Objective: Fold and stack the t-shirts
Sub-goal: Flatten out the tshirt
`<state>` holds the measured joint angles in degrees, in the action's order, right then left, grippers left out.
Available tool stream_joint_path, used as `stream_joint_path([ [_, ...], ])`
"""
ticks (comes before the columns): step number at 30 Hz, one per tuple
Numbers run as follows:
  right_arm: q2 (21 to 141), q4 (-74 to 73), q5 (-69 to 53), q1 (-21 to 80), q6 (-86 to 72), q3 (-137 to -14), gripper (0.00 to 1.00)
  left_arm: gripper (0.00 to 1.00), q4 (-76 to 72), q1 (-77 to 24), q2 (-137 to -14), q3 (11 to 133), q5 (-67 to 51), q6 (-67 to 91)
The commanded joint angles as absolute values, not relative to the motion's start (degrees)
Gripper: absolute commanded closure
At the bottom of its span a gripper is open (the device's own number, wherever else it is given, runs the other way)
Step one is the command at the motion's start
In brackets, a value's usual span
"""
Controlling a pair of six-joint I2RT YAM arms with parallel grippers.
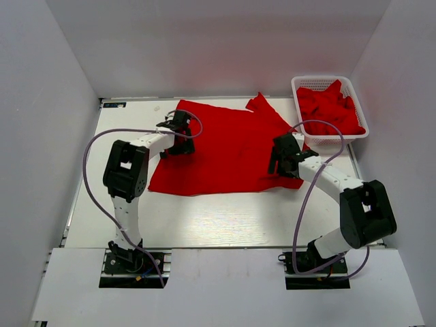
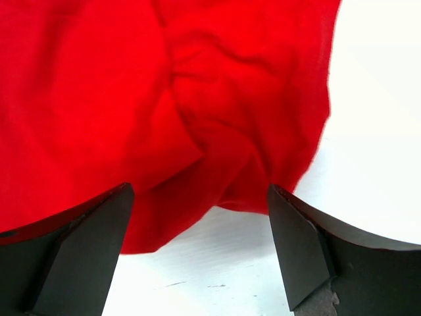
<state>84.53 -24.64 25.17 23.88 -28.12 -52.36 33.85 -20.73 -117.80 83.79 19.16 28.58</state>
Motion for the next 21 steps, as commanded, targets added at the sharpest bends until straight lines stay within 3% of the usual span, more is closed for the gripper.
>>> stream_joint_path([
  [1, 84.9, -26.5, 26.6, 22.2, -28.3, -52.8, 0.13, 0.0, 33.1, -19.4, -117.5, 80.0, 16.8, 28.3],
  [5, 84.2, -27.0, 25.2, 20.8, -27.9, -50.8, 0.19, 0.0, 33.5, -17.8, -116.4, 76.8, 18.4, 30.2],
  [9, 85.1, -23.6, 21.6, 19.8, -26.1, -48.9, 0.34, 0.0, 33.6, -16.6, -113.1, 72.0, 19.2, 31.9],
  [12, 85.9, -20.6, 17.3, 19.2, -24.3, -47.8, 0.34, 0.0, 31.9, -16.0, -111.1, 68.7, 19.2, 32.4],
  [14, 86.0, -19.1, 14.9, 19.2, -24.2, -47.7, 0.51, 0.0, 31.9, -15.5, -110.0, 67.6, 19.2, 32.4],
  [15, 85.7, -18.6, 14.9, 19.2, -24.3, -47.8, 0.75, 0.0, 31.9, -15.5, -109.3, 67.0, 19.2, 32.4],
  [17, 84.8, -18.8, 14.9, 19.0, -24.3, -47.5, 0.98, 0.0, 31.9, -14.9, -108.8, 66.5, 19.2, 33.0],
  [21, 76.6, -21.8, 17.0, 19.0, -24.8, -44.1, 1.0, 0.0, 32.6, -14.4, -106.4, 64.1, 19.2, 33.5],
])
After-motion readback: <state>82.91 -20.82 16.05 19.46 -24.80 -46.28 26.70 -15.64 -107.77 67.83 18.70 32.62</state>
